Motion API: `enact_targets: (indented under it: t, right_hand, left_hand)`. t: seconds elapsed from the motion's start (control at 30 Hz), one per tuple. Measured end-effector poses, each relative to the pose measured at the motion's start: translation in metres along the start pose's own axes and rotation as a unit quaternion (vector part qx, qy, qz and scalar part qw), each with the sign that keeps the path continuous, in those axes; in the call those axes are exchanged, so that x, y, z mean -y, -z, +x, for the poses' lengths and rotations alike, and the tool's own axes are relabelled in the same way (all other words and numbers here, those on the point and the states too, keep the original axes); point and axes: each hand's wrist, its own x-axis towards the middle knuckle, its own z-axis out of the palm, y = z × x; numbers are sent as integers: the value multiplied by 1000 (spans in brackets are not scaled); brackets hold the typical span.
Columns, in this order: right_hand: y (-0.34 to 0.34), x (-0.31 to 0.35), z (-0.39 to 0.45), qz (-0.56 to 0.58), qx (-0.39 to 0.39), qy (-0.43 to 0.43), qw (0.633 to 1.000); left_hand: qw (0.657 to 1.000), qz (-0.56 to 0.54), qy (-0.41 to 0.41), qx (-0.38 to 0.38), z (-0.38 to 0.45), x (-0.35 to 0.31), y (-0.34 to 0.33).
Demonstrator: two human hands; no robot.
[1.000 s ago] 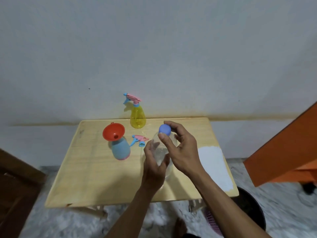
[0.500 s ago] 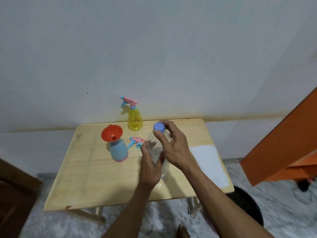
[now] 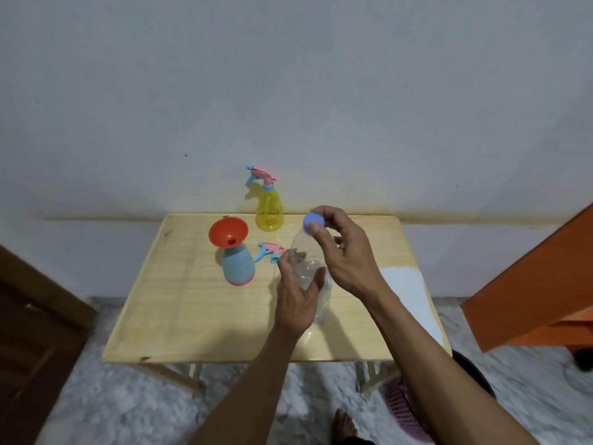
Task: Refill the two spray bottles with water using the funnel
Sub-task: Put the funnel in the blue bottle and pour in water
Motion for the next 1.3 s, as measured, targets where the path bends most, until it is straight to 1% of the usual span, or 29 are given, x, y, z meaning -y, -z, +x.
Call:
enact_targets:
  t: [0.03, 0.13, 0.17, 0.23, 0.33, 0.4, 0.43, 0.5, 0.57, 0.63, 0.73, 0.77, 0.8, 0.83, 0.93, 1.0, 1.07, 1.13, 1.23, 1.3]
  right_hand:
    - [-1, 0, -1, -1, -3, 0, 1000]
    - [-6, 0, -3, 2, -58, -14, 998]
    - [-7, 1, -3, -3, -63, -13, 998]
    - [-3, 1, 0, -15, -30, -8, 999]
    - [12, 1, 5, -5, 52, -11, 999]
    - [18, 1, 8, -12, 73, -11, 997]
    - [17, 1, 8, -12, 64, -15, 998]
    - [13, 2, 4, 8, 13, -34, 999]
    - [8, 1, 1, 11, -19, -28, 999]
    - [12, 2, 2, -4, 11, -15, 1000]
    - [26, 6, 9, -2, 93, -12, 996]
    - [28, 8, 10, -5, 107, -13, 994]
    - [29, 8, 10, -17, 104, -13, 994]
    - [27, 9, 9, -29, 86, -11, 996]
    - [20, 9, 3, -41, 2, 4, 999]
    - [20, 12, 4, -76, -4, 26, 997]
    - [25, 17, 6, -126, 16, 67, 990]
    - [32, 23, 11, -122, 0, 85, 989]
    - [47, 21, 26, -52, -82, 40, 994]
    - [58, -3, 36, -64, -120, -16, 991]
  left_hand:
    - [1000, 0, -1, 1, 0, 0, 0]
    - [1000, 6, -8, 11, -2, 2, -1]
    - [1000, 6, -6, 10, -2, 2, -2]
    - [1000, 6, 0, 4, -3, 1, -2]
    - [1000, 2, 4, -5, -3, -2, -3]
    - [1000, -4, 6, -5, -4, -3, -3]
    - [1000, -5, 4, -3, -4, -4, -3]
    - [1000, -1, 1, 6, -5, -3, -4]
    - [1000, 3, -5, 9, -6, -2, -5]
    - [1000, 4, -10, -1, -6, 0, -4]
    - [1000, 8, -8, -8, -6, 0, -3]
    - [1000, 7, -7, -8, -5, -1, -3]
    - [1000, 3, -7, -6, -5, 0, -4]
    - [1000, -3, -7, -2, -6, 0, -4]
    - [1000, -8, -8, 6, -6, 2, -6]
    - [1000, -10, -11, 4, -6, 2, -6]
    - [1000, -14, -13, 1, -5, 2, -6]
    - [1000, -19, -15, -3, -4, 5, -6]
    - [999, -23, -26, 0, -4, 10, -6]
    - [999, -23, -38, 0, -3, 12, -6]
